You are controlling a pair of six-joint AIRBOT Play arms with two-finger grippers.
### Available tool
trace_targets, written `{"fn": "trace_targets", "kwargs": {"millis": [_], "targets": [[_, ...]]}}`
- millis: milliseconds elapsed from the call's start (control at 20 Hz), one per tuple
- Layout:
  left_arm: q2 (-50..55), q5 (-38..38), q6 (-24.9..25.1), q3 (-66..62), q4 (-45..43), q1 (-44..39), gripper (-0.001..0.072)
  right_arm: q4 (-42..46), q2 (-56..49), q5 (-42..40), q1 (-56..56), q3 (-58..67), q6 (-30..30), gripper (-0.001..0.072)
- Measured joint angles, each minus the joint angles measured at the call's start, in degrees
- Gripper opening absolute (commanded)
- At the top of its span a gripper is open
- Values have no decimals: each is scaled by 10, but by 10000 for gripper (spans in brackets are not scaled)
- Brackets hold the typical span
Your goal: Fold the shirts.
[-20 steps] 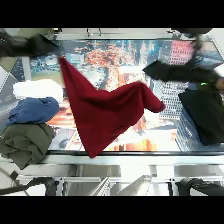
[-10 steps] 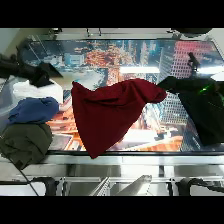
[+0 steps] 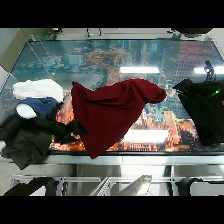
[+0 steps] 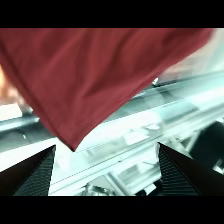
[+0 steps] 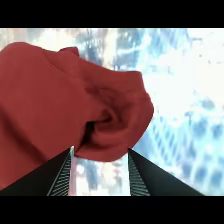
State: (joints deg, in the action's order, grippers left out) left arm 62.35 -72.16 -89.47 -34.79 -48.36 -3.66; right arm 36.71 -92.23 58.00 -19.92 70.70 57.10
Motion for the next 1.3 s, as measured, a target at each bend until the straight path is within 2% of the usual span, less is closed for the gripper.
{"fn": "trace_targets", "kwargs": {"millis": [200,400,450,550,600,800,1000,1300], "targets": [[-34,74,-36,85,6,-45,695,2,-14,-3,1,9,-2,405],[-3,135,-48,111,29,-94,693,-4,-21,-7,1,12,-7,404],[12,145,-49,106,39,-108,591,-9,-21,-8,1,12,-9,404],[50,171,-44,84,36,-133,128,-16,-23,-8,2,12,-12,404],[71,185,-35,70,32,-142,15,-18,-24,-7,3,12,-13,404],[132,179,-8,15,33,-158,15,-22,-43,0,17,12,-17,405],[125,172,4,-15,9,-151,15,-18,-72,-2,26,15,-27,405],[23,115,14,-47,2,-36,23,-14,-109,-16,30,18,-30,402]]}}
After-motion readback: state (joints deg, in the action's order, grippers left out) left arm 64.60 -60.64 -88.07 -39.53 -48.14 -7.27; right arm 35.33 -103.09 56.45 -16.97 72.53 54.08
